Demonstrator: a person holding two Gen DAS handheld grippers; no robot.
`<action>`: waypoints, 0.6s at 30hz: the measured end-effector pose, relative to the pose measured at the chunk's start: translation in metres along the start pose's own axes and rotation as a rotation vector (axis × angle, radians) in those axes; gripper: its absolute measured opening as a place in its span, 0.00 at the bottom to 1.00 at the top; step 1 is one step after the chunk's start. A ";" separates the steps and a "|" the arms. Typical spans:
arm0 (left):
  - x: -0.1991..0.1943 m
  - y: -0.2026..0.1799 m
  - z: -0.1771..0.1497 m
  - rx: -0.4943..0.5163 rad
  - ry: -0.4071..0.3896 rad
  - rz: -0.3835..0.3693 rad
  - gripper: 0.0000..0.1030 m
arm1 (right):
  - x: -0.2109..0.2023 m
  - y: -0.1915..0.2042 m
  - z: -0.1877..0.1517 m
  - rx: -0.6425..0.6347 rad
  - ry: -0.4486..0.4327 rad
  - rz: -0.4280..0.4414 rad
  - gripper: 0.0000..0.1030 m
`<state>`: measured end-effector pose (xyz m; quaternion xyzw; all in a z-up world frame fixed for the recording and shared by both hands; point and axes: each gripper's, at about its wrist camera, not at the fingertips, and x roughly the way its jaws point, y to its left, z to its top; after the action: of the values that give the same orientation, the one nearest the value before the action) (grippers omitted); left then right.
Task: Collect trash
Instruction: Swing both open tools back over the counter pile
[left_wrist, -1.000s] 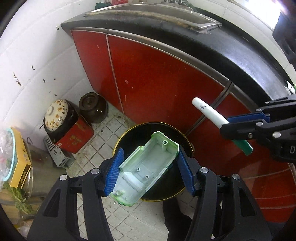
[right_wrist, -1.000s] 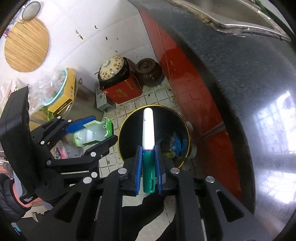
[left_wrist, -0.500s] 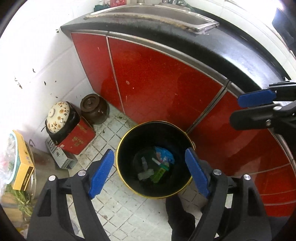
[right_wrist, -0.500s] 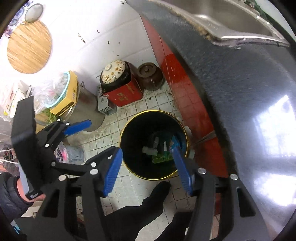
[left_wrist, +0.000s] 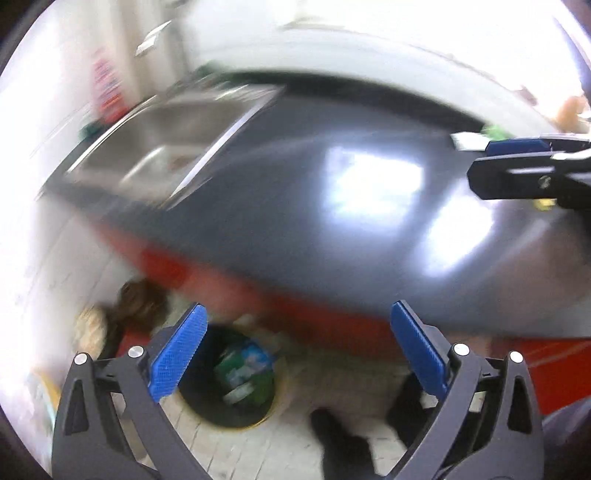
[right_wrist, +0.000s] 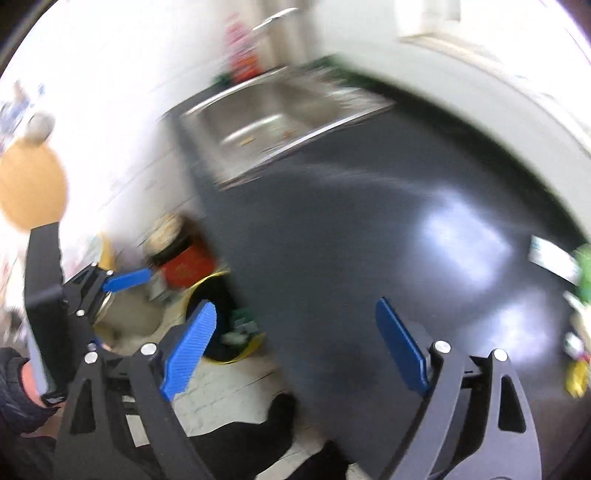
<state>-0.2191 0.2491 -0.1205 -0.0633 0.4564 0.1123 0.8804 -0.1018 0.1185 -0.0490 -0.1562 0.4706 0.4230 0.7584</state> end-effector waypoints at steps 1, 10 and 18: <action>0.000 -0.021 0.013 0.037 -0.016 -0.038 0.94 | -0.012 -0.019 -0.005 0.031 -0.017 -0.028 0.83; 0.006 -0.217 0.094 0.361 -0.115 -0.281 0.94 | -0.129 -0.198 -0.102 0.361 -0.144 -0.293 0.83; 0.027 -0.304 0.112 0.539 -0.124 -0.334 0.94 | -0.160 -0.284 -0.158 0.539 -0.185 -0.352 0.83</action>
<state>-0.0381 -0.0167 -0.0760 0.1052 0.3983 -0.1551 0.8979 -0.0014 -0.2295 -0.0401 0.0102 0.4607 0.1584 0.8732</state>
